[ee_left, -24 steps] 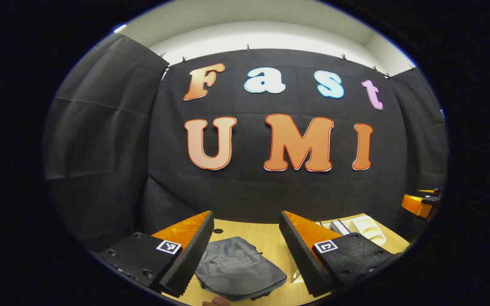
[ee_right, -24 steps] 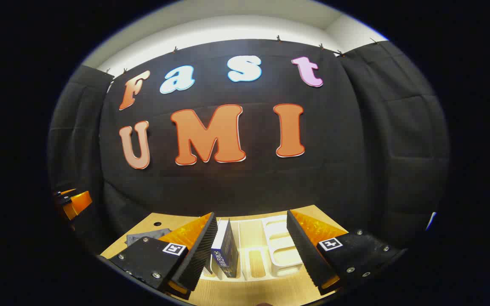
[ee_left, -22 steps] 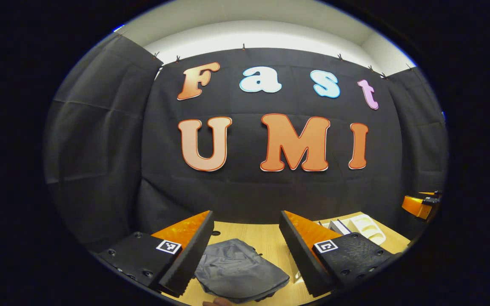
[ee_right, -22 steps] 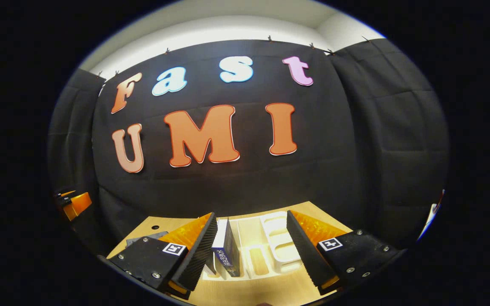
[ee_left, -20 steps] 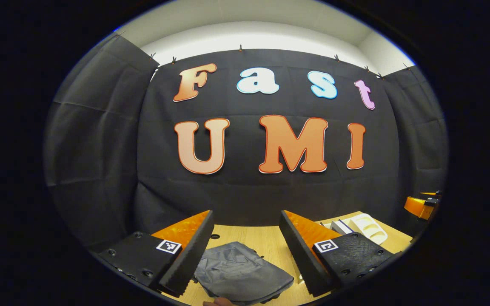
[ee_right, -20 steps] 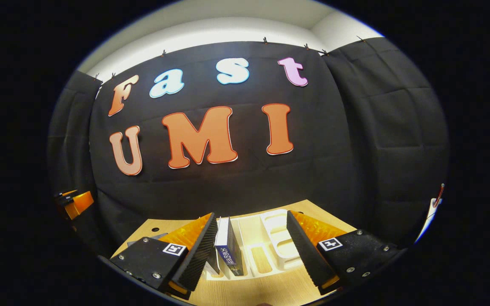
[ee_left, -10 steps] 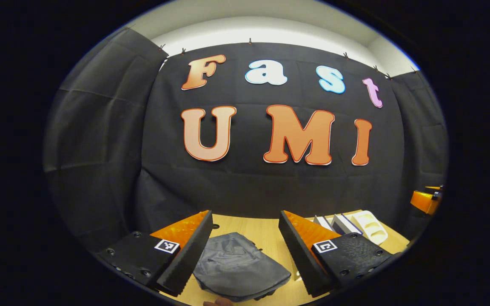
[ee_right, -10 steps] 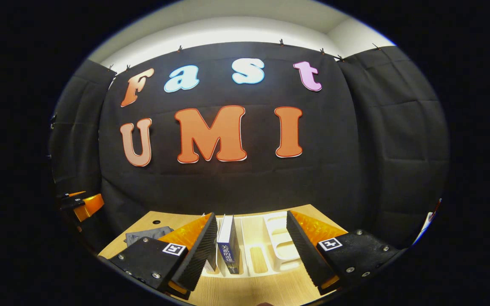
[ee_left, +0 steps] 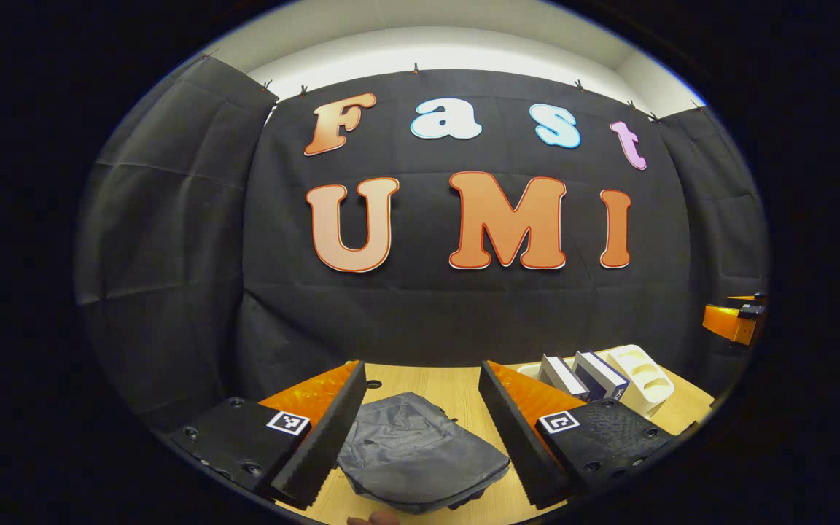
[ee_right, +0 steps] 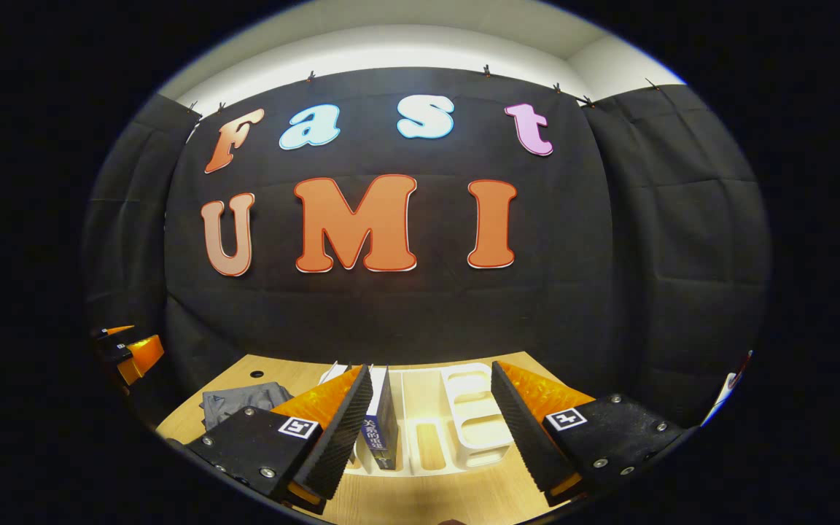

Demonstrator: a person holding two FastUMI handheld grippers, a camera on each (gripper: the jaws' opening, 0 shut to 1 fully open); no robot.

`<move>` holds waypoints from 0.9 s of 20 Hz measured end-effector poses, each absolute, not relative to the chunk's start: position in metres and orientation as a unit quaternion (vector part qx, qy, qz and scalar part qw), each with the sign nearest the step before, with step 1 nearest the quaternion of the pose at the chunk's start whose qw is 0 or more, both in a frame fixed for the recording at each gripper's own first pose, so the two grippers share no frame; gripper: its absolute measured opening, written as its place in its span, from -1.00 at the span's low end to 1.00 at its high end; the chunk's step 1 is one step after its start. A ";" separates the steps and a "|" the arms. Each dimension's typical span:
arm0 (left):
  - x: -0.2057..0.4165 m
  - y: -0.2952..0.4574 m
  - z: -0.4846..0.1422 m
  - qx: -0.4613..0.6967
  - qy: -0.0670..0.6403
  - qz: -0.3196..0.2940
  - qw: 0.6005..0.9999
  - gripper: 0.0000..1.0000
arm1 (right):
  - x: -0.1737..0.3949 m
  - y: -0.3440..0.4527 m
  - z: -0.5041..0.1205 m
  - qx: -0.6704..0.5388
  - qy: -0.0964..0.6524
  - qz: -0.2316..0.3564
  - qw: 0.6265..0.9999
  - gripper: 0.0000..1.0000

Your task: Open the schoolbag, grab two books from the bookshelf and put them into the schoolbag.

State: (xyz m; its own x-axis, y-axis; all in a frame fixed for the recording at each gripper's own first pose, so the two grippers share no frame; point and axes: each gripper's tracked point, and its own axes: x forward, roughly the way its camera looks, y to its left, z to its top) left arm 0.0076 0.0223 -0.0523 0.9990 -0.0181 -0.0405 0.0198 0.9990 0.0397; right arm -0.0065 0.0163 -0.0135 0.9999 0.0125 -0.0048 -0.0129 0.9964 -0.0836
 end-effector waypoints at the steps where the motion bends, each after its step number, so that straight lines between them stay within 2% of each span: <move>1: 0.008 0.029 -0.054 0.029 0.020 -0.007 0.999 0.95 | -0.005 0.018 -0.020 -0.044 0.010 0.002 0.999 0.94; 8: 0.018 0.034 -0.071 0.088 0.038 -0.026 0.995 0.95 | -0.017 0.016 -0.029 -0.049 0.020 -0.022 0.998 0.94; 18: 0.005 0.006 -0.136 0.174 0.095 -0.073 0.978 0.94 | -0.023 0.005 -0.062 -0.062 0.056 -0.033 0.996 0.94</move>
